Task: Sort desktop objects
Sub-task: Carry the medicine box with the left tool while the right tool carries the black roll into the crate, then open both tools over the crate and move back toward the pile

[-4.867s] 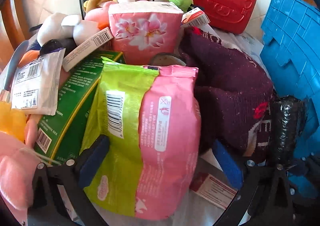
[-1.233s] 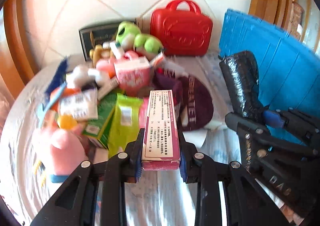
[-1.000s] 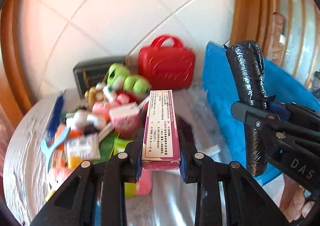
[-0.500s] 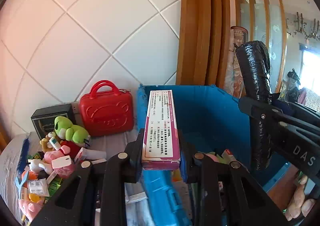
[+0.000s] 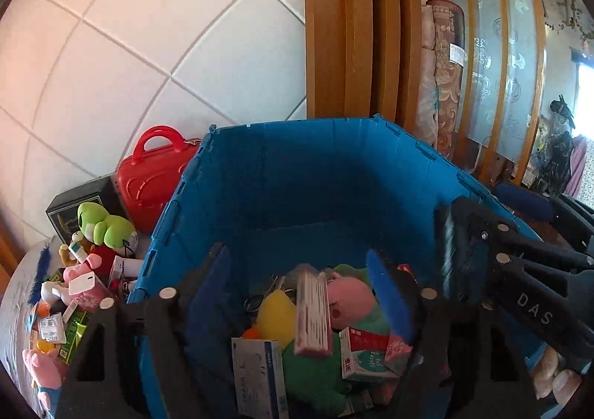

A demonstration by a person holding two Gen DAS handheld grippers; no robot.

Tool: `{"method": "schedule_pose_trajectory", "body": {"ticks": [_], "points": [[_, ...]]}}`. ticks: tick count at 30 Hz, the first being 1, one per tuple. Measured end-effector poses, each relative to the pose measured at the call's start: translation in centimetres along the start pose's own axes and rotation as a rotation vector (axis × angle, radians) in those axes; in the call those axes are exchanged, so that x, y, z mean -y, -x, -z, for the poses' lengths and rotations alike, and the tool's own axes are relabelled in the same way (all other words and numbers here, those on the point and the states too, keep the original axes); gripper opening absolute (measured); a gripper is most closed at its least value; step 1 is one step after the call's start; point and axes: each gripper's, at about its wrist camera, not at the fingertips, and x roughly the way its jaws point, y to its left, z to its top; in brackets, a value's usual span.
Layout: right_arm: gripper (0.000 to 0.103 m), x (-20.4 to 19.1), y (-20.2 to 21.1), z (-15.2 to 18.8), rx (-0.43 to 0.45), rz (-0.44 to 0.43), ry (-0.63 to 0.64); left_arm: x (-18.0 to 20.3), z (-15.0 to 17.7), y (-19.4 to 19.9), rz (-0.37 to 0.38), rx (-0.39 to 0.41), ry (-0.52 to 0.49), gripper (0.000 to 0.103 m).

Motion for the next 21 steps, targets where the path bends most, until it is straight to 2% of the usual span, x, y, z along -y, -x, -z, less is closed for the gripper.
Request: {"method": "schedule_pose_trajectory", "body": {"ticks": [2,3,6,15,21], "points": [[0.086,1.0,0.2,0.0,0.013,0.019,-0.005,0.2,0.0,0.3,-0.016,0.012,0.001,0.082],[0.092,1.2,0.4,-0.1,0.022,0.027,-0.008,0.2,0.0,0.4,-0.018,0.012,0.004,0.083],[0.101,2.4,0.9,0.0,0.041,0.004,-0.027,0.2,0.1,0.6,-0.045,0.008,0.004,0.085],[0.103,2.2,1.8,0.1,0.051,-0.038,-0.02,-0.9,1.1,1.8,-0.064,-0.004,0.036,0.086],[0.103,0.4,2.4,0.2,0.052,-0.103,-0.017,-4.1,2.6,4.4,-0.132,0.012,0.081,0.086]]}}
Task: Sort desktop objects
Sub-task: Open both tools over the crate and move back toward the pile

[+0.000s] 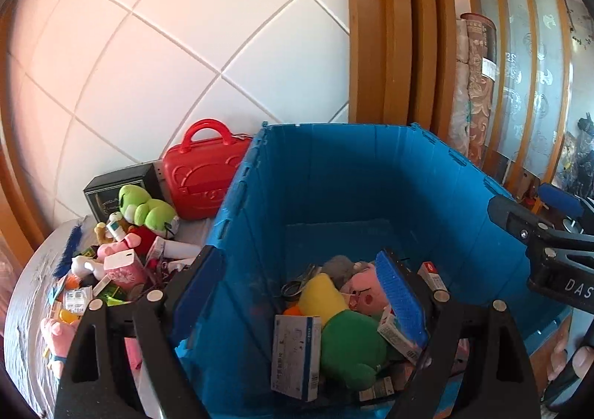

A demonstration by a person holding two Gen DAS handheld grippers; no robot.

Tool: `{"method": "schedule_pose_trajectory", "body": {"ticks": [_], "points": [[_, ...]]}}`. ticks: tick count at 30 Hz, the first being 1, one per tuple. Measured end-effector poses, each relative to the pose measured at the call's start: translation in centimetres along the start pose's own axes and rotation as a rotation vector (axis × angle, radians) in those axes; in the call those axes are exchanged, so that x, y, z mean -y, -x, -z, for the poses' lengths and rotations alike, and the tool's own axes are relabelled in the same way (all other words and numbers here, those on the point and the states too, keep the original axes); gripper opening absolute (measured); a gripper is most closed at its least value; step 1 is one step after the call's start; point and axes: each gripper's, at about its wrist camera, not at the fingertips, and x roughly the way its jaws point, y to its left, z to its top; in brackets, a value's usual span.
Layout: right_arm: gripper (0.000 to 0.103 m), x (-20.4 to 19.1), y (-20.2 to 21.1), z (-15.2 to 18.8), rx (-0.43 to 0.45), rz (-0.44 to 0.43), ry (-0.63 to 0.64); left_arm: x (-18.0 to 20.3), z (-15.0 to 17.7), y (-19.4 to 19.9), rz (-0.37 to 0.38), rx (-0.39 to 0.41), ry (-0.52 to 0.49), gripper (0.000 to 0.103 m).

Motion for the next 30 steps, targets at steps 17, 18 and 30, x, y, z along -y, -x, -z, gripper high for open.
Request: {"method": "schedule_pose_trajectory", "body": {"ticks": [17,18,30], "points": [[0.103,-24.8,0.6,0.2,0.028,-0.426,0.219,-26.3,9.8,4.9,-0.362,-0.117,0.236,0.089],[0.103,-26.6,0.5,0.5,0.024,-0.442,0.232,-28.3,10.7,4.9,-0.371,-0.136,0.246,0.089],[0.103,-42.1,-7.9,8.3,-0.293,-0.368,0.19,-43.5,19.3,-0.5,-0.272,-0.383,0.282,0.089]]}}
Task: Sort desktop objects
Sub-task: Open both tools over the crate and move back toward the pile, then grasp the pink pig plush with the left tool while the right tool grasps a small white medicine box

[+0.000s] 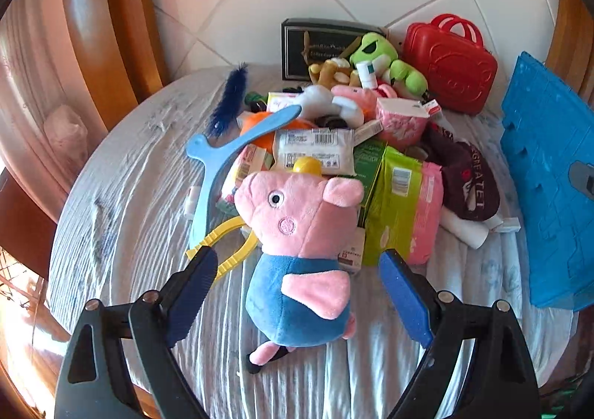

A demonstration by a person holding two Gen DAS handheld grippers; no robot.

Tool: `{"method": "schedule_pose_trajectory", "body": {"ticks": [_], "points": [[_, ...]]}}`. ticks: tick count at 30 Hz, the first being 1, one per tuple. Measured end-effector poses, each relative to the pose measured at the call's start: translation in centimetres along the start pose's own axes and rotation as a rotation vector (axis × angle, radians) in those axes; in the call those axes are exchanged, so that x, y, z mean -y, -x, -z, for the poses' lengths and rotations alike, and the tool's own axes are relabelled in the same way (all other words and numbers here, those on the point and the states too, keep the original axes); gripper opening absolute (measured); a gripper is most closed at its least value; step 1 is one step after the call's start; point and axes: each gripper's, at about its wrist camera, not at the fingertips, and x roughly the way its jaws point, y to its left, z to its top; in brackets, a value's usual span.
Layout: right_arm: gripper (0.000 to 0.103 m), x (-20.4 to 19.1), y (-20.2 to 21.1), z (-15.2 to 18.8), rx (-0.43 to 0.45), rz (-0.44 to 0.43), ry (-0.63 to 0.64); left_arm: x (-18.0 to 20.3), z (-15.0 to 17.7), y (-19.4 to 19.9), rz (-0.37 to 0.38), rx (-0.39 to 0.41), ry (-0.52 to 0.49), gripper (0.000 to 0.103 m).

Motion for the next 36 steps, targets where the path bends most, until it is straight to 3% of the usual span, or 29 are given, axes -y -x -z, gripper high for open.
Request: {"method": "schedule_pose_trajectory", "body": {"ticks": [4,12,13,15,16,21,25,31,36], "points": [[0.103,1.0,-3.8,1.4,-0.113,0.042,-0.065,-0.3,-0.3,-4.0,0.034,-0.074,-0.025,0.089],[0.103,0.6,-11.5,3.3,-0.27,-0.006,-0.118,-0.5,-0.1,-11.3,-0.01,-0.21,-0.031,0.089],[0.103,0.4,-12.2,3.6,-0.286,-0.011,-0.118,-0.6,0.0,-12.1,0.009,-0.216,-0.017,0.084],[0.101,0.0,-13.5,4.1,-0.316,-0.014,-0.105,-0.8,0.2,-12.3,0.067,-0.197,0.015,0.064],[0.1,-0.3,-14.0,4.2,-0.327,-0.02,-0.099,-0.8,0.1,-11.9,0.054,-0.181,0.014,0.061],[0.074,-3.5,-15.4,5.0,-0.374,-0.109,-0.074,-3.1,-0.3,-7.6,-0.055,-0.071,-0.025,0.059],[0.062,-7.4,-17.2,5.6,-0.412,-0.202,-0.064,-6.9,-0.2,-4.6,-0.14,-0.021,-0.012,0.059],[0.059,-11.4,-20.4,7.2,-0.481,-0.201,-0.076,-9.5,0.8,-6.9,-0.102,-0.063,0.033,0.059],[0.04,-12.7,-22.4,8.3,-0.514,-0.161,-0.104,-10.0,1.0,-8.6,-0.088,-0.076,0.039,0.059]]}}
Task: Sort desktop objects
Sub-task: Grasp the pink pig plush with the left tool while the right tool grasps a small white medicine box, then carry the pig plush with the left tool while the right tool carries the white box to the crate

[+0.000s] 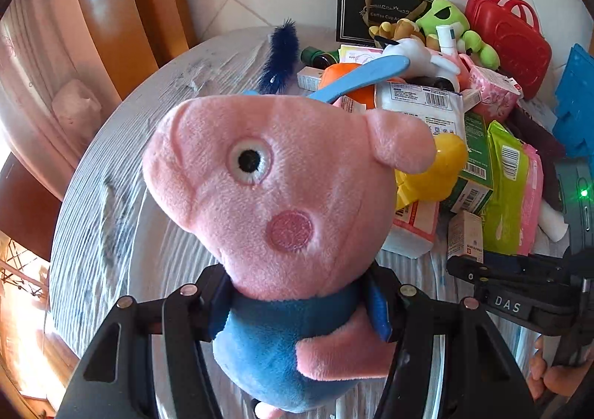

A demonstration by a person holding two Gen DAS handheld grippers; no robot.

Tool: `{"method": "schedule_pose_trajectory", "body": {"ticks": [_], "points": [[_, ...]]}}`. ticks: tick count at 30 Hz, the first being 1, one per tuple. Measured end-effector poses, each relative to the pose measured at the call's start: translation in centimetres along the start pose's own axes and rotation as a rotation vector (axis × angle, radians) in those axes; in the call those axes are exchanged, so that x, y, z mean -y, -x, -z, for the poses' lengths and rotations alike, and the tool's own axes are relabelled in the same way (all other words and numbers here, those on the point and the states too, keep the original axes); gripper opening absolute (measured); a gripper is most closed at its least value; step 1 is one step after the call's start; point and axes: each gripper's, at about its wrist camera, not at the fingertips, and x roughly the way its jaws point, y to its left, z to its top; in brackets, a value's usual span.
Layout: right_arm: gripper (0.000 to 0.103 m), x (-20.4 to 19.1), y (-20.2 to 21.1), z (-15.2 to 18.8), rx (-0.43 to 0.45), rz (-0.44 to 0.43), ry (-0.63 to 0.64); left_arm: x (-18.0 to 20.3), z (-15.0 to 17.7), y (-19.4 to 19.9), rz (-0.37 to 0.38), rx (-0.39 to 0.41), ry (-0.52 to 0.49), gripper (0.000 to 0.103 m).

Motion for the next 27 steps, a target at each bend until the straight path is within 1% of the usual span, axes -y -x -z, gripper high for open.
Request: {"method": "schedule_pose_trajectory", "body": {"ticks": [1,2,4,5,7,10,15,19,23,27], "points": [[0.037,-0.1,-0.5,0.0,0.001,0.014,-0.005,-0.2,0.0,-0.2,0.004,-0.001,0.003,0.059],[0.036,-0.1,-0.9,0.0,0.006,0.024,-0.006,-0.4,-0.1,-0.3,0.008,-0.003,0.003,0.059],[0.036,-0.5,-0.8,0.0,0.024,0.038,0.015,-0.6,-0.1,-0.2,0.012,0.0,0.0,0.059],[0.034,-0.7,-0.5,0.1,0.029,0.037,0.026,-0.7,-0.1,0.0,0.016,0.004,0.0,0.059],[0.033,-1.3,0.7,0.5,0.047,0.029,0.052,-0.8,-0.3,0.8,0.028,0.021,-0.001,0.059],[0.033,-2.1,3.6,0.9,0.103,0.025,0.091,-0.4,-0.9,2.7,0.047,0.068,-0.007,0.059],[0.033,-2.5,10.0,1.2,0.25,0.023,0.118,1.3,-2.0,6.2,0.088,0.155,-0.035,0.059],[0.034,-3.0,14.8,0.8,0.359,0.056,0.116,3.5,-3.2,8.8,0.132,0.225,-0.068,0.059],[0.034,-1.9,20.8,1.5,0.478,0.109,0.114,6.4,-4.6,11.4,0.181,0.292,-0.104,0.059],[0.033,0.7,26.5,1.9,0.591,0.159,0.084,10.2,-6.1,14.2,0.239,0.362,-0.143,0.059]]}}
